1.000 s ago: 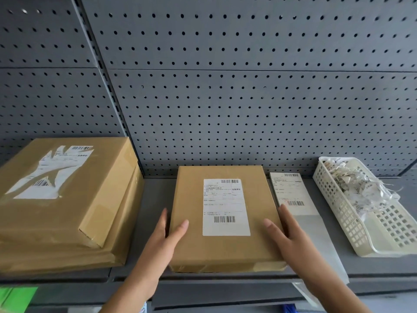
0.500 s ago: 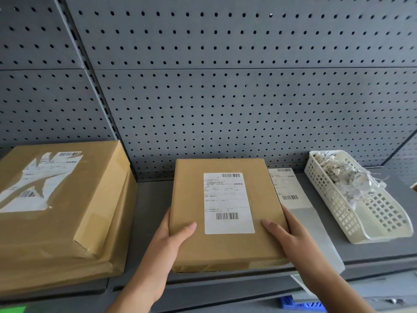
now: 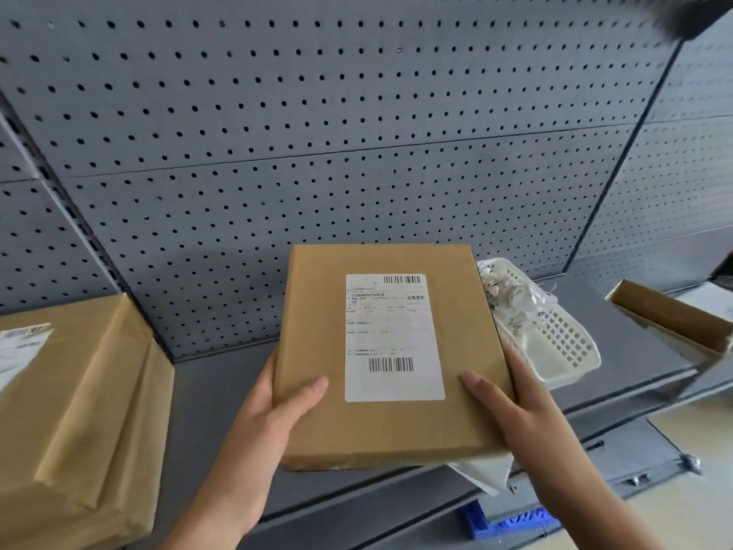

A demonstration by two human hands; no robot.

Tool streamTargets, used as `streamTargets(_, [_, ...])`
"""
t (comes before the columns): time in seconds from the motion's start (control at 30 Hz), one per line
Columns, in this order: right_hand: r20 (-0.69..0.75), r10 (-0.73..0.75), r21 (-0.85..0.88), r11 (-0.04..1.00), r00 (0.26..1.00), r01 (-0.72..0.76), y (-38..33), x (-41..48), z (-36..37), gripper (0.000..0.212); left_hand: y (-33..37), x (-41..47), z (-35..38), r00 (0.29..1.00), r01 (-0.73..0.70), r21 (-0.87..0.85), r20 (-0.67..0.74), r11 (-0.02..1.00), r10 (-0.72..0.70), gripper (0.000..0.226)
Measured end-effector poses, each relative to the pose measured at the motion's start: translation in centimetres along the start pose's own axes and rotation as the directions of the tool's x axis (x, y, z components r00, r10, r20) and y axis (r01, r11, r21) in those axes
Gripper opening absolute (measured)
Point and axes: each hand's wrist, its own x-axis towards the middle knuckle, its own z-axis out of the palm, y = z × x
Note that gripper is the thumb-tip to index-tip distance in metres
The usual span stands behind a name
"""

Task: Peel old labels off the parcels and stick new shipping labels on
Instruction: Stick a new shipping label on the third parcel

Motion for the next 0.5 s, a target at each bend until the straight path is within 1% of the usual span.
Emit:
streamTargets(0.07, [-0.026,0.000,0.025,1.000,1.000,0.000,-0.2,-0.6,-2.0,0.055,0.4,-0.4,1.9,1.000,-0.019,0.000,0.021,1.000,0.019,0.045])
streamTargets(0.23, [-0.135,0.005,0.008,1.000,0.991,-0.004,-0.8,-3.0,-8.4,0.050,0.9,-1.9,8.1,0.994,-0.051,0.017,0.096,0.999,0.049,0.049])
streamTargets(0.37, [-0.233,0.007,0.021,1.000,0.973,-0.002,-0.7,-5.5,-13.8,0.054,0.7,-2.9,13.8,0.982,-0.067,0.000,0.176,0.998,0.066,0.045])
streamTargets(0.43, [-0.279,0.004,0.039,0.999,0.960,0.007,-0.6,-6.8,-16.2,0.055,0.4,-3.3,16.4,0.974,-0.066,0.002,0.216,0.998,0.064,0.045])
streamTargets(0.5, [-0.317,0.002,0.045,0.999,0.948,0.013,-0.7,-8.1,-18.3,0.060,0.2,-3.5,18.7,0.964,-0.064,0.002,0.259,0.998,0.062,0.047])
